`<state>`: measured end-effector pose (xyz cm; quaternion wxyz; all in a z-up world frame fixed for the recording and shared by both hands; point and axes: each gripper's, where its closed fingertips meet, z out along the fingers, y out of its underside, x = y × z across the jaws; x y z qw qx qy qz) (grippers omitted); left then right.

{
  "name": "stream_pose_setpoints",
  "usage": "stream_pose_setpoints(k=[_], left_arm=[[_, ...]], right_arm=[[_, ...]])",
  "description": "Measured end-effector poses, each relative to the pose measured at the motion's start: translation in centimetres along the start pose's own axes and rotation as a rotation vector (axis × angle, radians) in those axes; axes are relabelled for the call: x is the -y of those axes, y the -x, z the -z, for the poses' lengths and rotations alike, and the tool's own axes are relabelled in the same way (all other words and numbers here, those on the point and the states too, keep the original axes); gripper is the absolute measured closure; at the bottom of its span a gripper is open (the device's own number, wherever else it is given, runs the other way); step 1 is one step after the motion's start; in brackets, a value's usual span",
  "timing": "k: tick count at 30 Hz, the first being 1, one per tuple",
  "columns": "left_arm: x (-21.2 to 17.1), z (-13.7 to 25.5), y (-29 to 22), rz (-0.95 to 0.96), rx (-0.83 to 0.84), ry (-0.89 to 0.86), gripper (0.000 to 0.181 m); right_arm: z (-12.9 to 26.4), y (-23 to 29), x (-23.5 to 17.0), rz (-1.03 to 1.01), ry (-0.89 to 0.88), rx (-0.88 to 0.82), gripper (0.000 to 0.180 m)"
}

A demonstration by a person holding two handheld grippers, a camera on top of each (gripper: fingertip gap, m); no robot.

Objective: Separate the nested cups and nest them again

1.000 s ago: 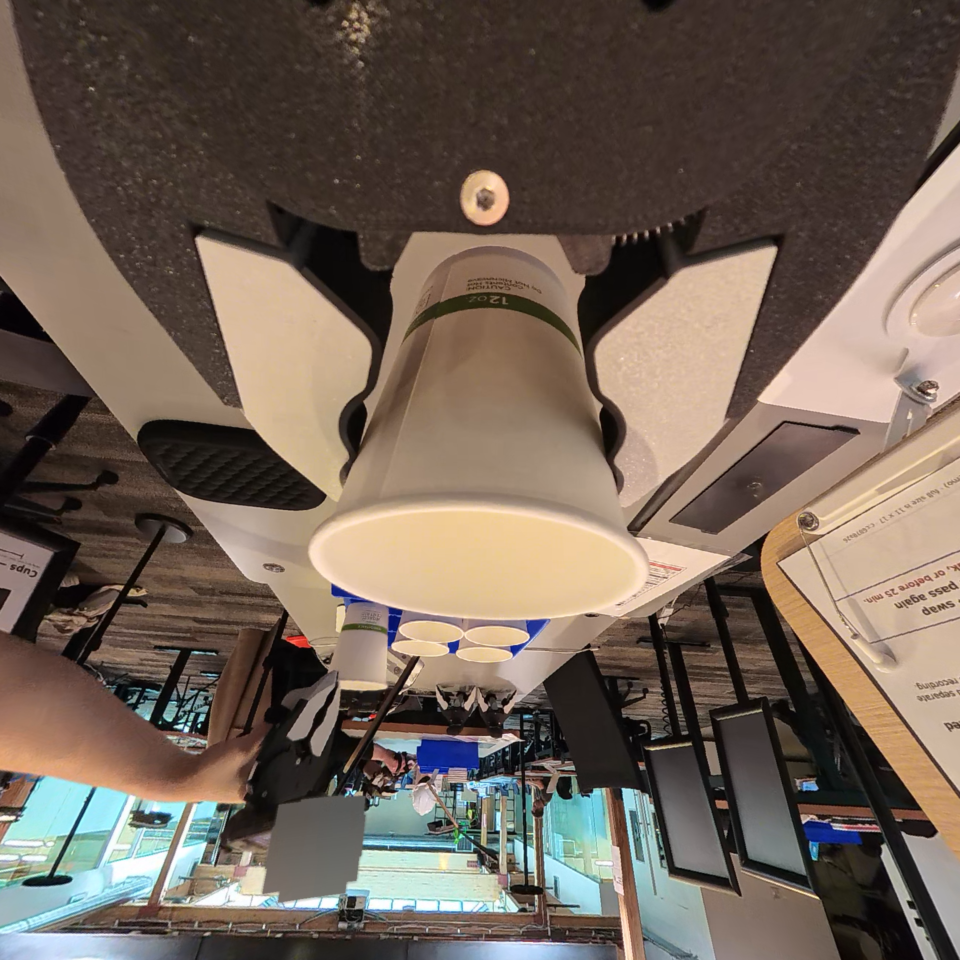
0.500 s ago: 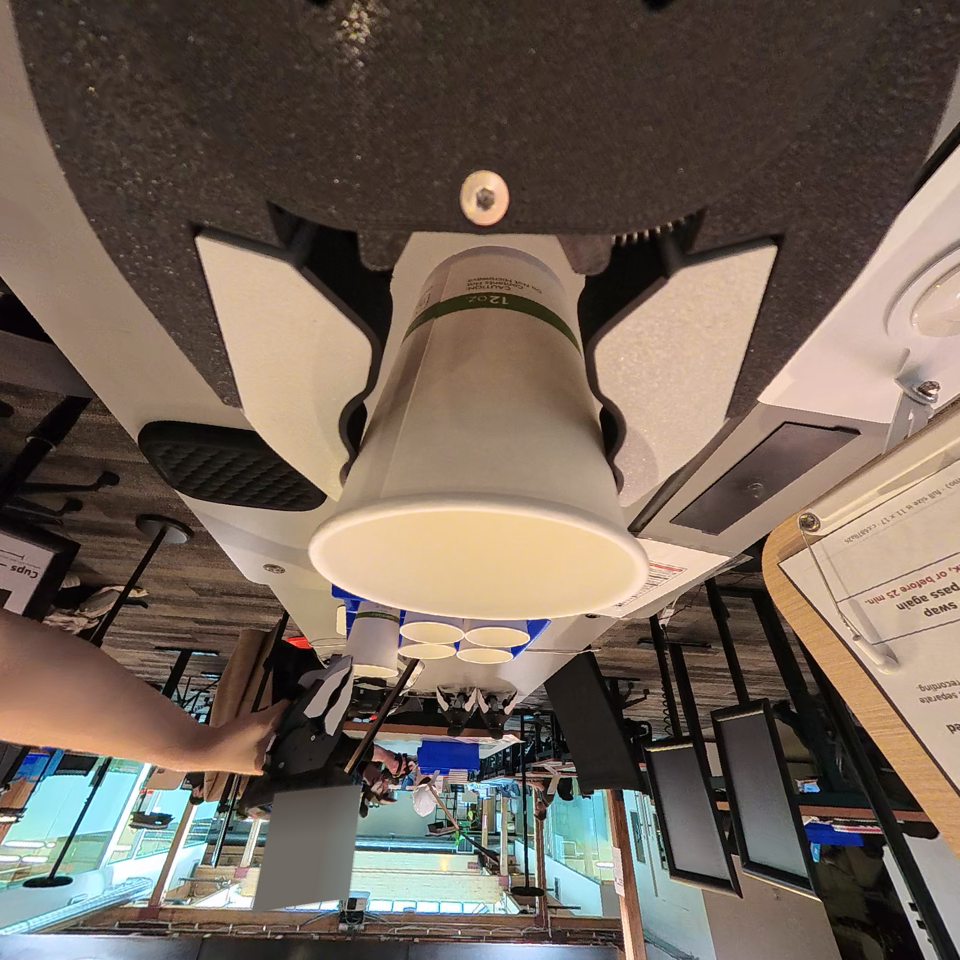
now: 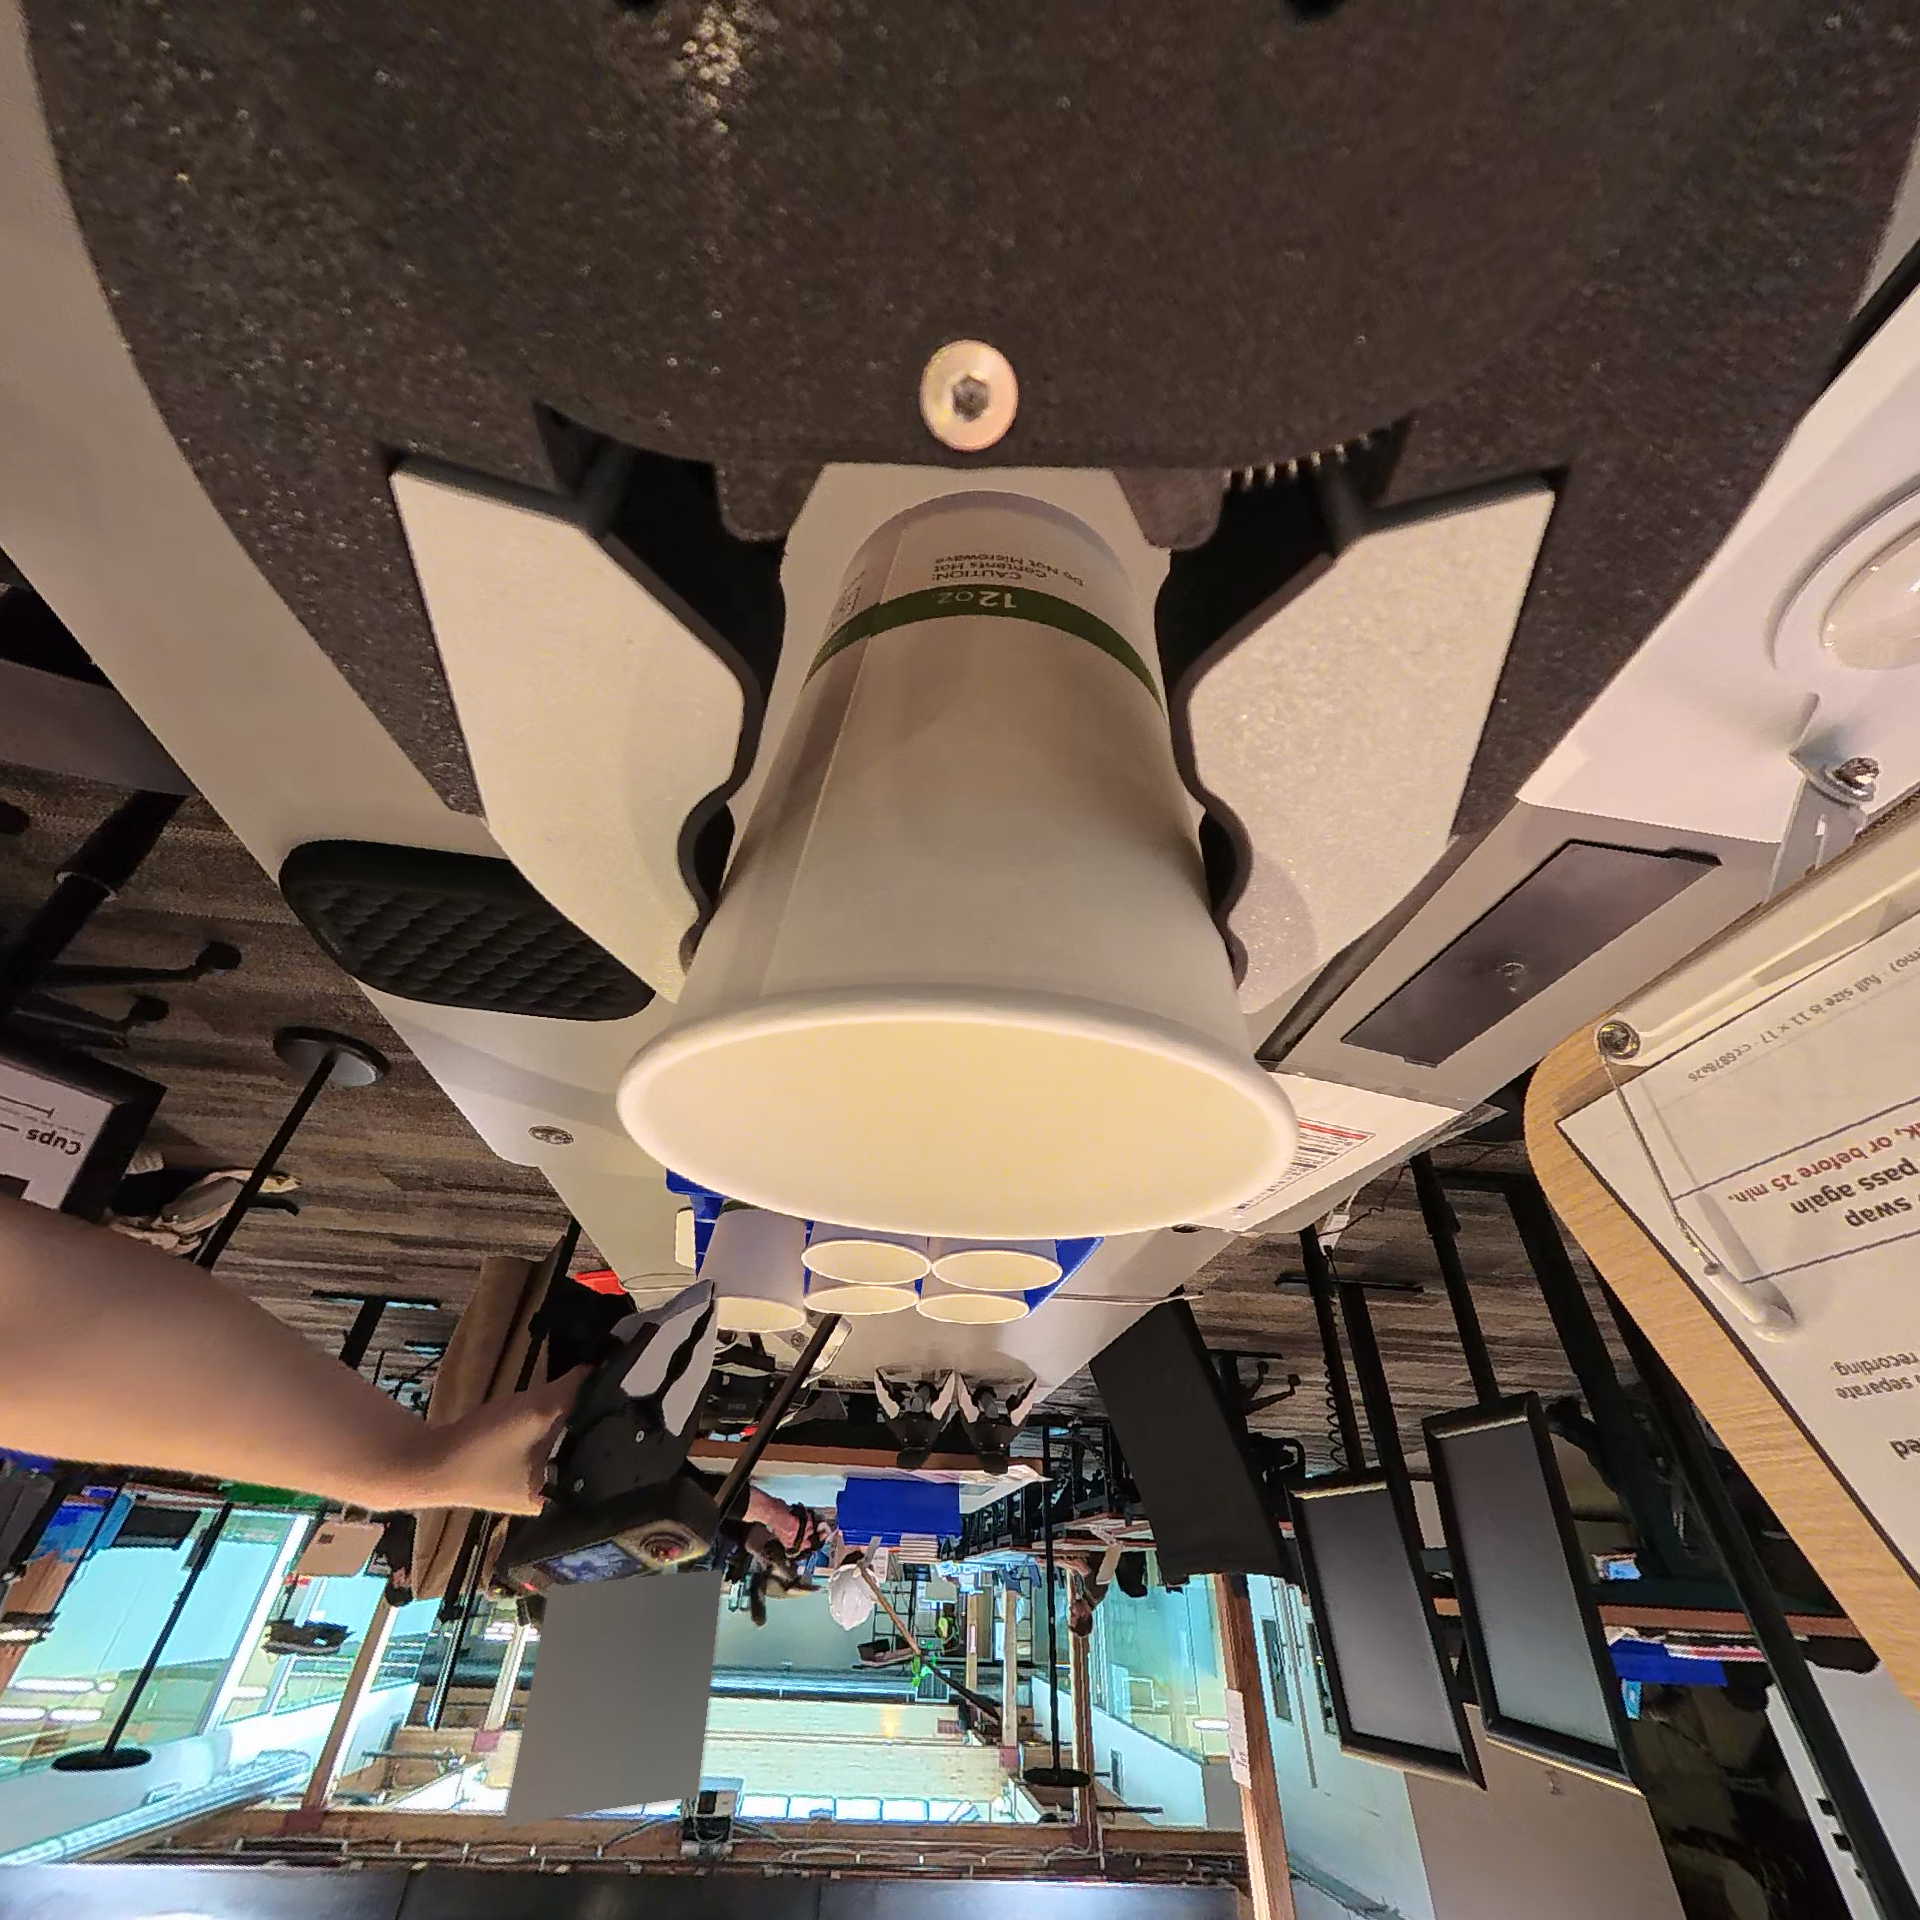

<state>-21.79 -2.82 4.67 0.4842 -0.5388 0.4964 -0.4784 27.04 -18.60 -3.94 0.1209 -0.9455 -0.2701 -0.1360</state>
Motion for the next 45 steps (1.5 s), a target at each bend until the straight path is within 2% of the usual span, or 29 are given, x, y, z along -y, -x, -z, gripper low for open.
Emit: stream_pose_setpoints(k=[13,28,38,45], left_arm=[[0.0,0.0,-0.1,0.0,-0.003,0.0,0.091],[0.0,-0.1,-0.2,-0.002,-0.005,0.004,0.091],[-0.1,-0.2,-0.3,-0.002,-0.011,0.008,0.091],[-0.2,-0.1,-0.2,0.001,-0.009,0.009,0.091]], right_arm=[[-0.9,-0.3,0.9,-0.013,-0.034,-0.016,0.177],[-1.8,1.1,-1.2,-0.078,0.101,0.101,0.177],[-1.8,1.3,-1.4,-0.095,0.102,0.122,0.177],[-0.4,1.0,-0.1,-0.115,0.023,0.151,0.163]])
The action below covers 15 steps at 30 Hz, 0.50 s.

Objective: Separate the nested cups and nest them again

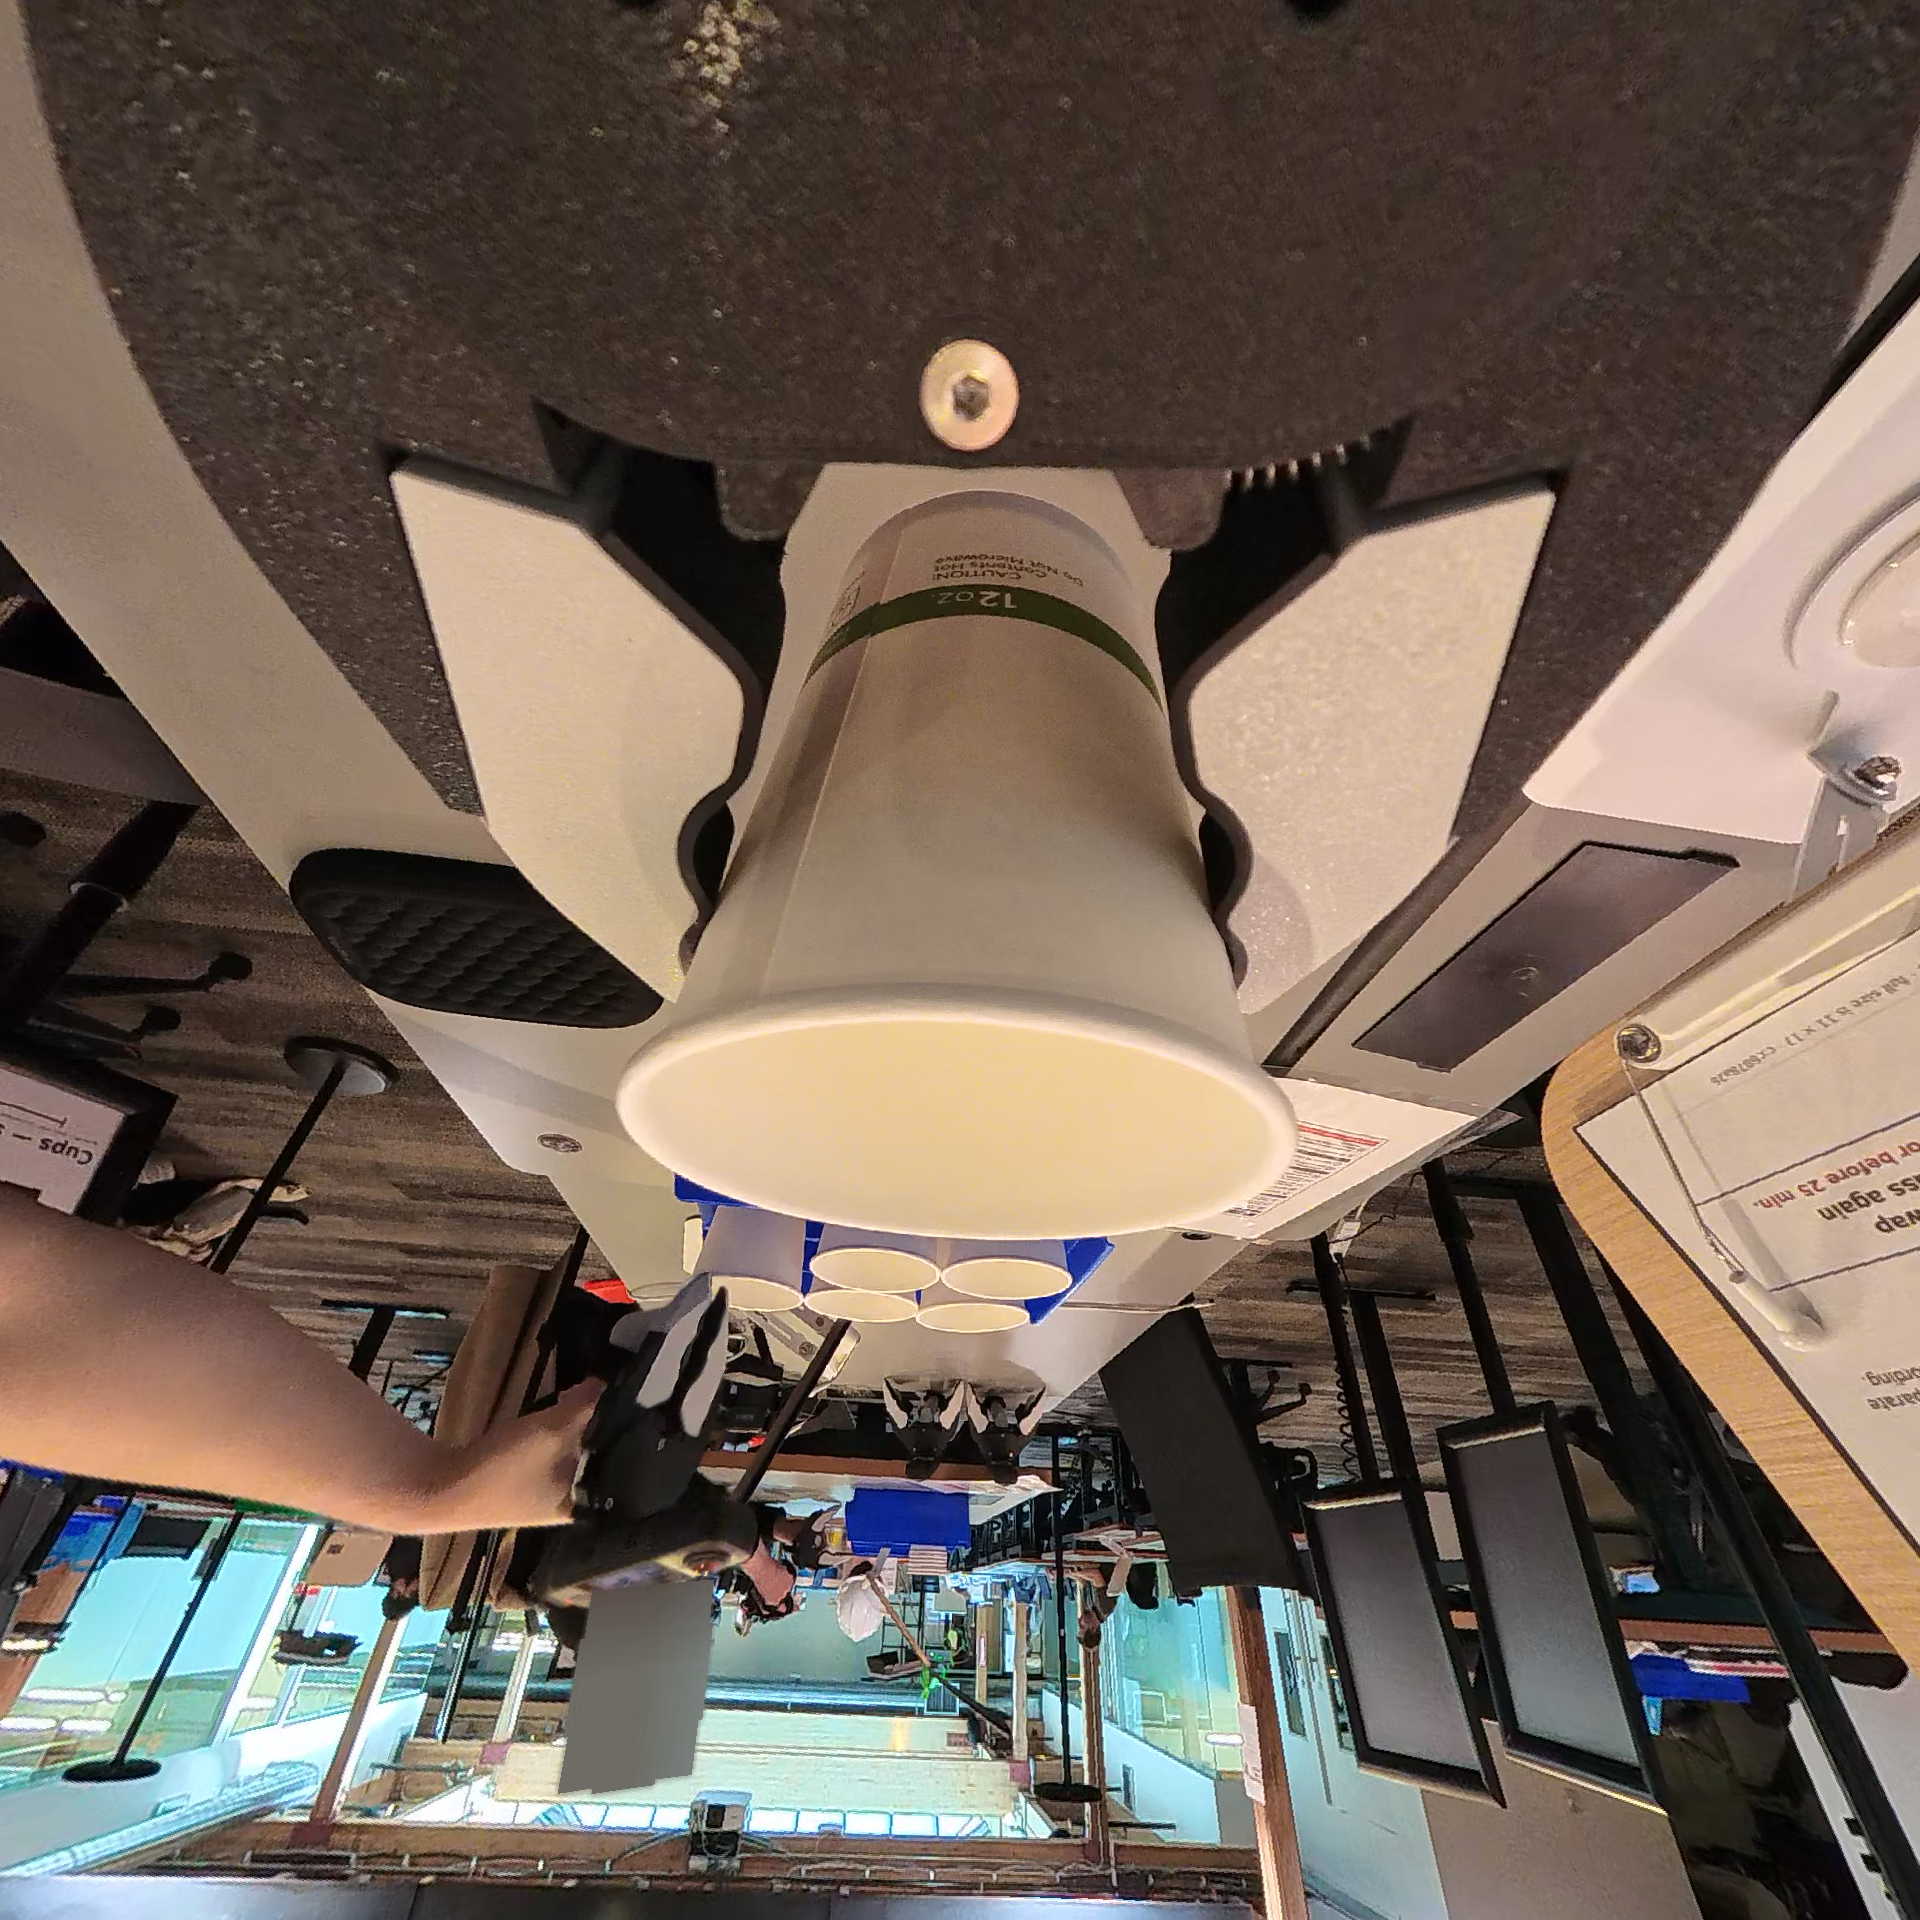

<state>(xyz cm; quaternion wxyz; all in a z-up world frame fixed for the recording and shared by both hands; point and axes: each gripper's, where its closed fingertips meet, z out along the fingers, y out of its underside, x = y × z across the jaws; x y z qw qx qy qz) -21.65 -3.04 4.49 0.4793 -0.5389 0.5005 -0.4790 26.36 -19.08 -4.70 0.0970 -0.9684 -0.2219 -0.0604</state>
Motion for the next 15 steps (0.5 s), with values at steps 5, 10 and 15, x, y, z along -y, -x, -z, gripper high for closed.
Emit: stream_pose_setpoints(k=[5,10,15], left_arm=[[-0.1,0.0,0.1,0.001,0.003,0.003,0.091],[-0.1,0.0,0.2,0.002,0.006,0.002,0.091],[-0.2,-0.1,0.2,0.003,0.004,0.004,0.091]], right_arm=[[1.6,-1.0,1.1,0.01,-0.034,-0.046,0.162],[3.2,-1.3,2.7,0.02,-0.093,-0.06,0.163],[6.8,1.0,6.8,0.125,-0.2,-0.064,0.163]])
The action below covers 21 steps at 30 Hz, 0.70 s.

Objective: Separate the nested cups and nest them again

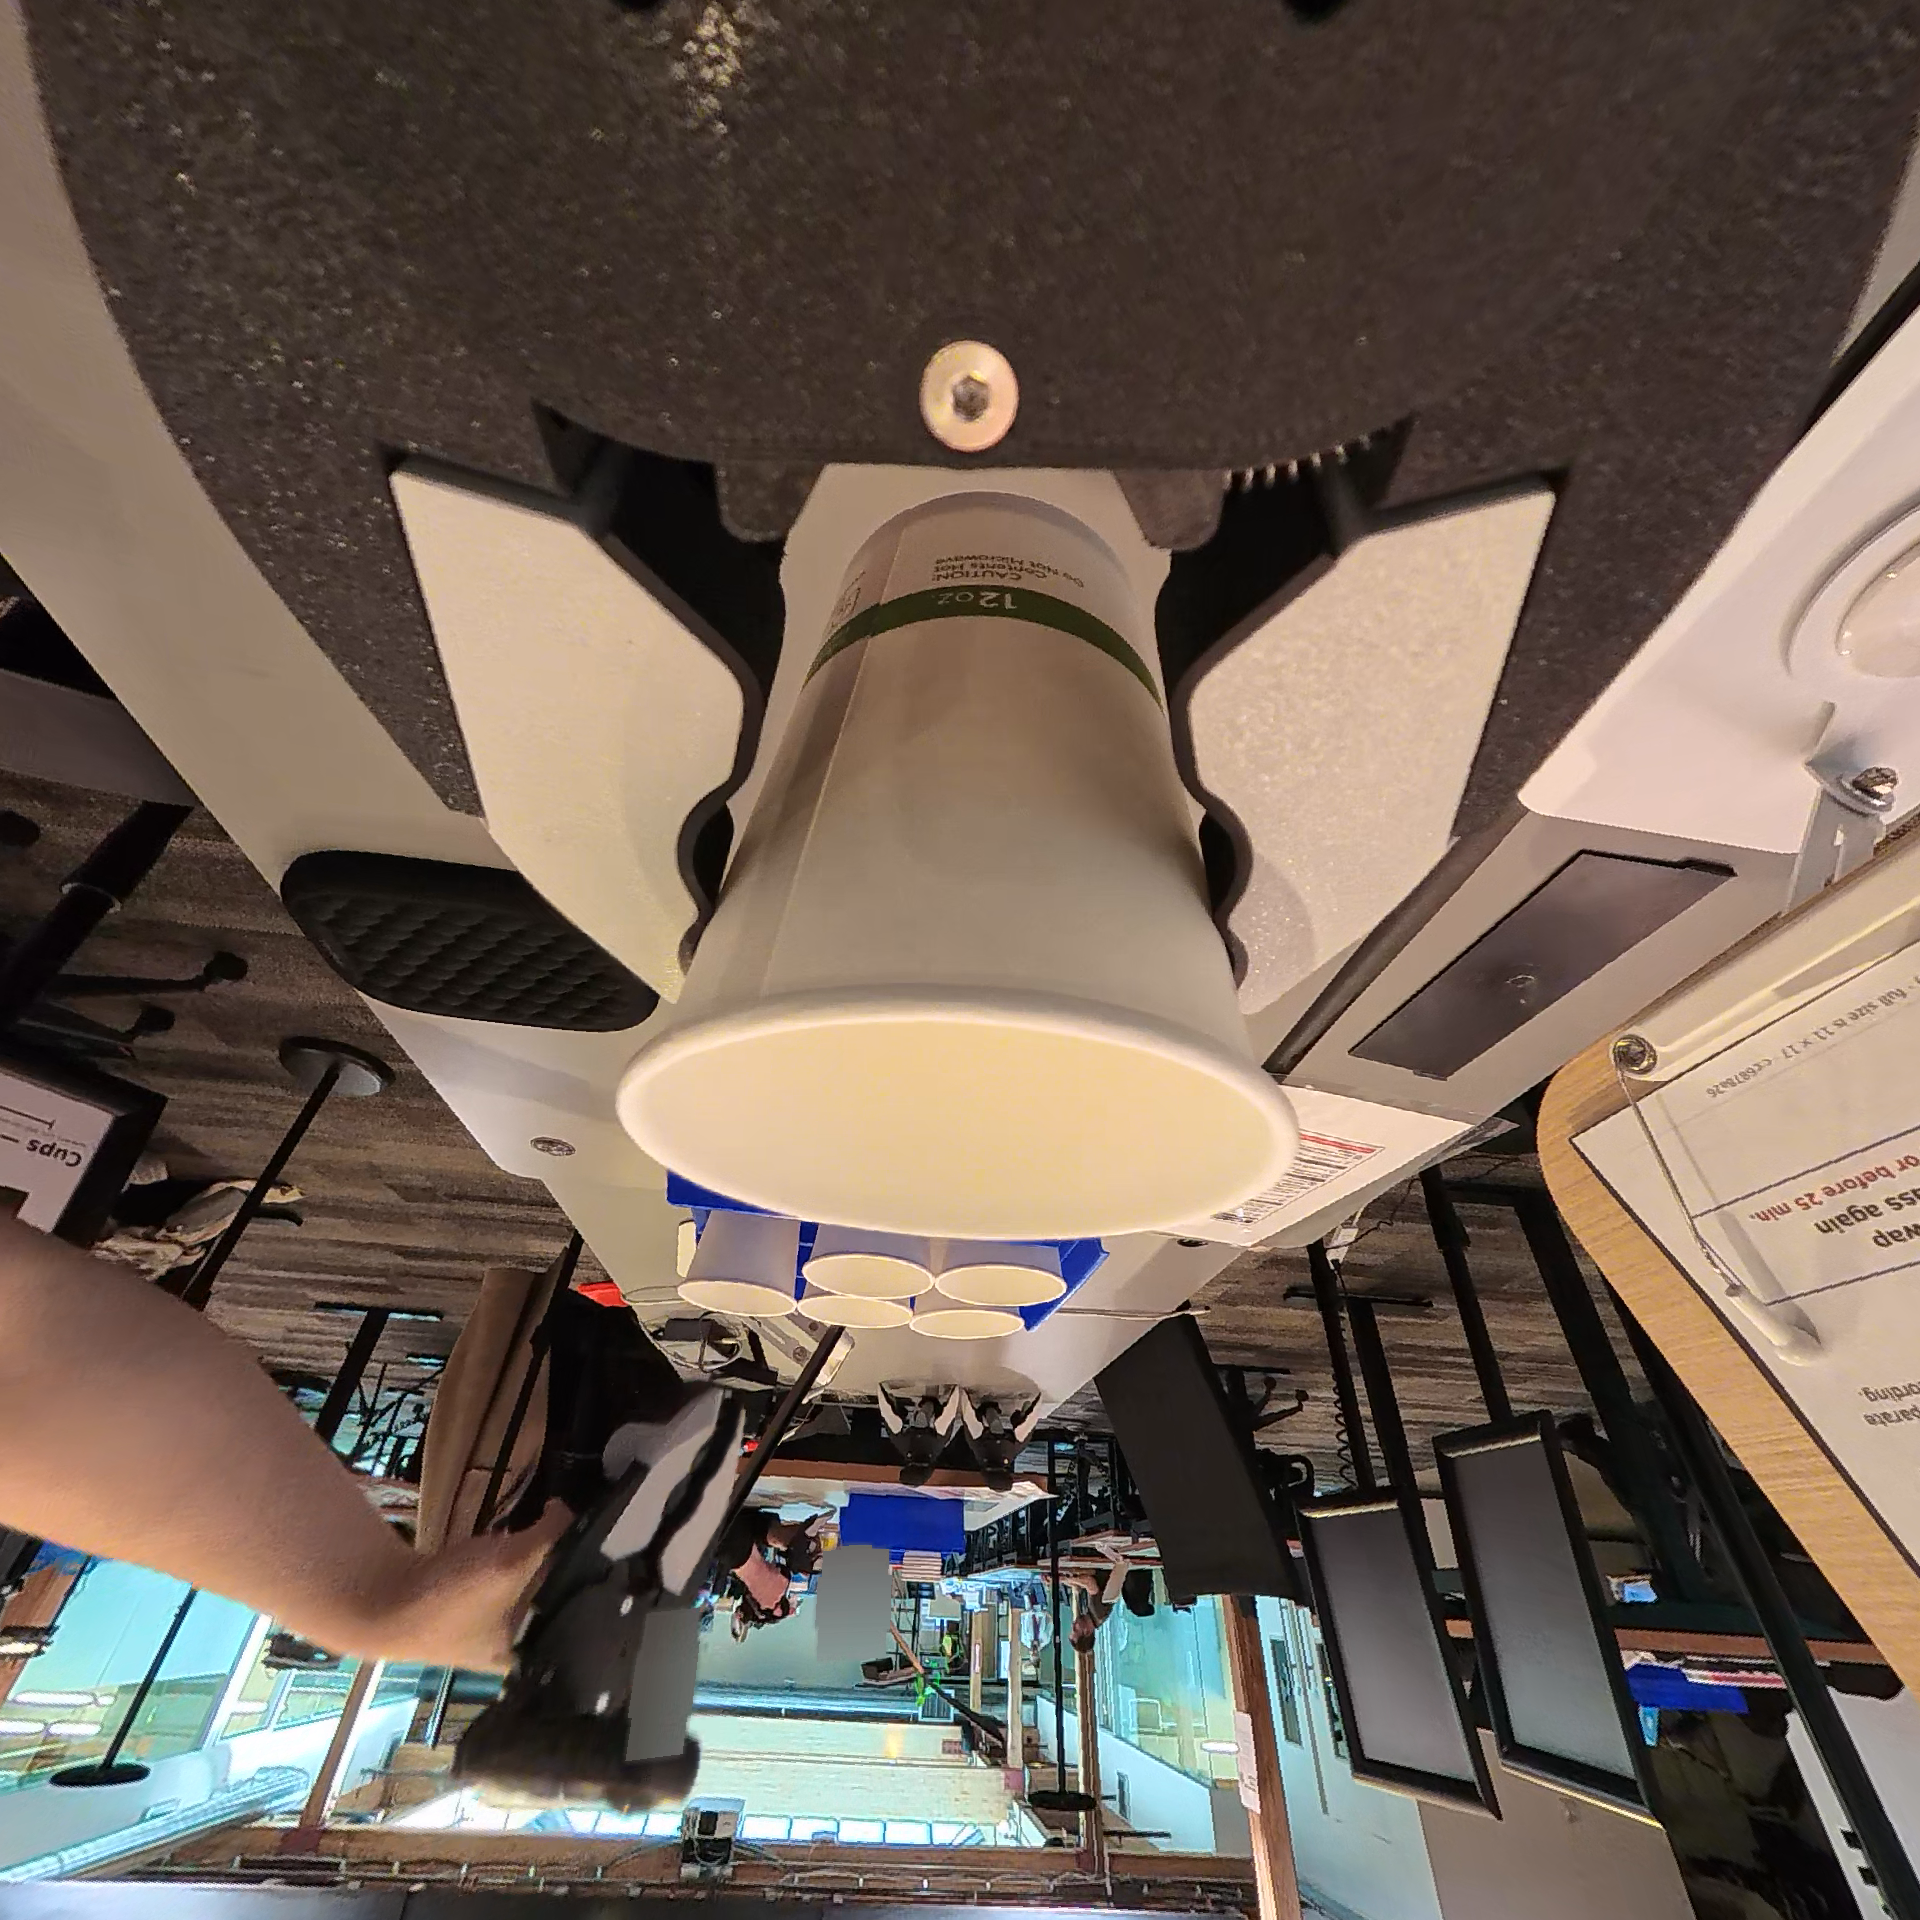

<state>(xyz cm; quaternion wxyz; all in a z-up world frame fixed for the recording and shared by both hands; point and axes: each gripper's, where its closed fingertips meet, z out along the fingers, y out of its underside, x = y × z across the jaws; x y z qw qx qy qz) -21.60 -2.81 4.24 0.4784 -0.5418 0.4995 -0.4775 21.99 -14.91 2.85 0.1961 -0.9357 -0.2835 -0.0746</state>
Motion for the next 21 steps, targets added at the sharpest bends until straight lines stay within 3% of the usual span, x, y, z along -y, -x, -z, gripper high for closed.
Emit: stream_pose_setpoints(k=[11,21], left_arm=[[0.0,-0.1,-0.2,-0.005,-0.003,0.002,0.091],[-0.2,-0.3,-0.5,-0.006,-0.013,0.01,0.091]], right_arm=[[7.9,13.4,17.8,0.486,-0.242,0.208,0.163],[5.9,26.1,28.2,0.801,-0.173,0.355,0.164]])
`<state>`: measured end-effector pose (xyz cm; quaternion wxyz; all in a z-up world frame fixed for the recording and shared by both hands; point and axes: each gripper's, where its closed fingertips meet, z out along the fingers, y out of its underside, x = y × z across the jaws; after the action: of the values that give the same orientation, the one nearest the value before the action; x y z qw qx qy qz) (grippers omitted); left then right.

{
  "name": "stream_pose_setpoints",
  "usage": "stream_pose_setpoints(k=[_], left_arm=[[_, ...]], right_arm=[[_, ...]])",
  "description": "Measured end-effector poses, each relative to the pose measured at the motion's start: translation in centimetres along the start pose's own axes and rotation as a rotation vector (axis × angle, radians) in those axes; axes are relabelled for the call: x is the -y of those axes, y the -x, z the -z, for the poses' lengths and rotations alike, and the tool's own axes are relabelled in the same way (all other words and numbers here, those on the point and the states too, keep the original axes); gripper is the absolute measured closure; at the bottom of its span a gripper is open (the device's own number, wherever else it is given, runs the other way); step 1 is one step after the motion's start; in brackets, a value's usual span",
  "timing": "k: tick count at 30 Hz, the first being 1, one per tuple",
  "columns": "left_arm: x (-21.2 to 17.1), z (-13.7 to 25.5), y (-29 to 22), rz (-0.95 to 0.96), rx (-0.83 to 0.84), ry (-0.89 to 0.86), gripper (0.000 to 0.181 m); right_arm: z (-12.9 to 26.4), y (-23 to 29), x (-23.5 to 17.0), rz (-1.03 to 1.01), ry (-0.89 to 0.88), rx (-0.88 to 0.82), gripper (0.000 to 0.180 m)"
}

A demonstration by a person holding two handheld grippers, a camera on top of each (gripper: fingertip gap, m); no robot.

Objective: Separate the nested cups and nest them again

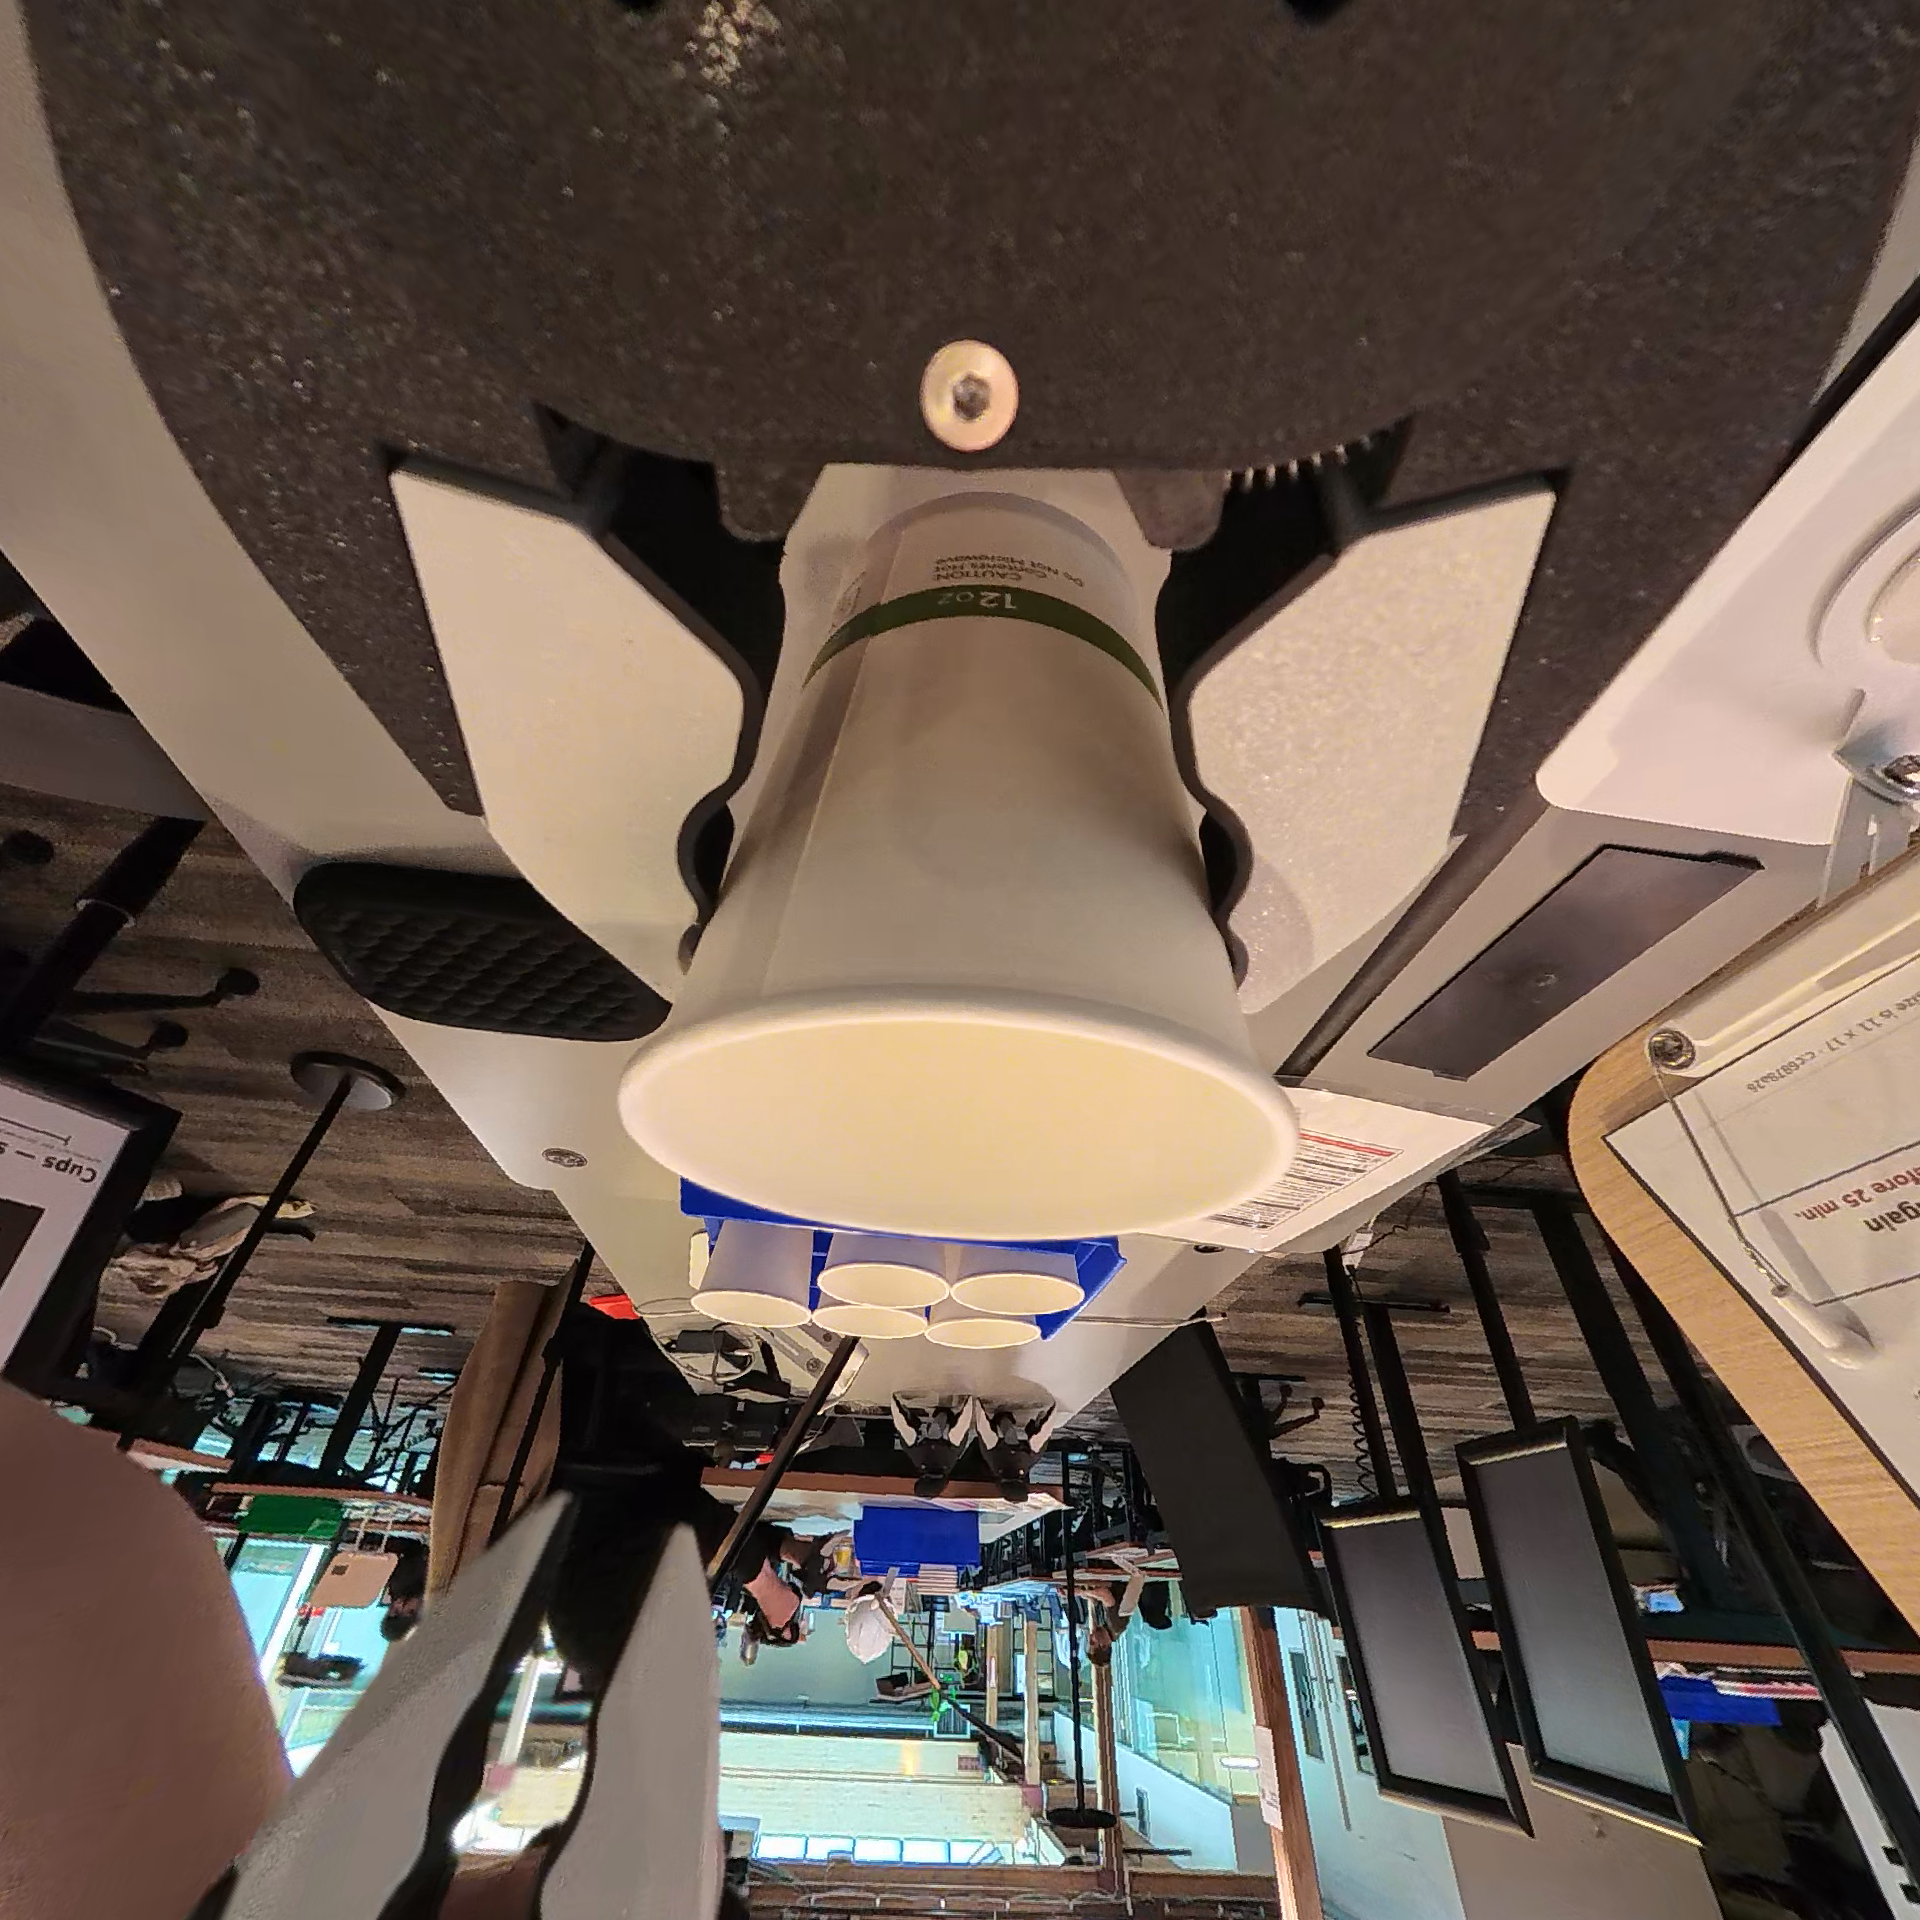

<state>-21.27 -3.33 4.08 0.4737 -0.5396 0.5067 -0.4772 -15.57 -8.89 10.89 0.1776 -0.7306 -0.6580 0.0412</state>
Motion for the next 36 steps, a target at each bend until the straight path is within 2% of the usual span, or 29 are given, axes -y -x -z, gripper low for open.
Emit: stream_pose_setpoints(k=[7,10,18,25,36], left_arm=[[-0.2,-0.2,0.0,0.003,-0.005,0.004,0.091],[-0.1,-0.2,-0.1,0.001,-0.006,0.001,0.091],[0.2,0.0,-0.1,0.001,-0.004,-0.01,0.091],[0.2,0.1,0.1,0.002,0.003,-0.009,0.091],[0.9,0.4,0.1,0.006,0.005,-0.048,0.092]], right_arm=[[-3.7,0.0,5.6,0.097,0.019,0.014,0.166],[-4.9,-0.1,6.6,0.089,0.027,0.032,0.165],[-7.0,-0.3,6.7,0.078,0.062,0.042,0.164],[-7.7,0.1,6.7,0.082,0.077,0.076,0.175],[-5.8,-0.7,6.4,0.062,0.082,0.058,0.177]])
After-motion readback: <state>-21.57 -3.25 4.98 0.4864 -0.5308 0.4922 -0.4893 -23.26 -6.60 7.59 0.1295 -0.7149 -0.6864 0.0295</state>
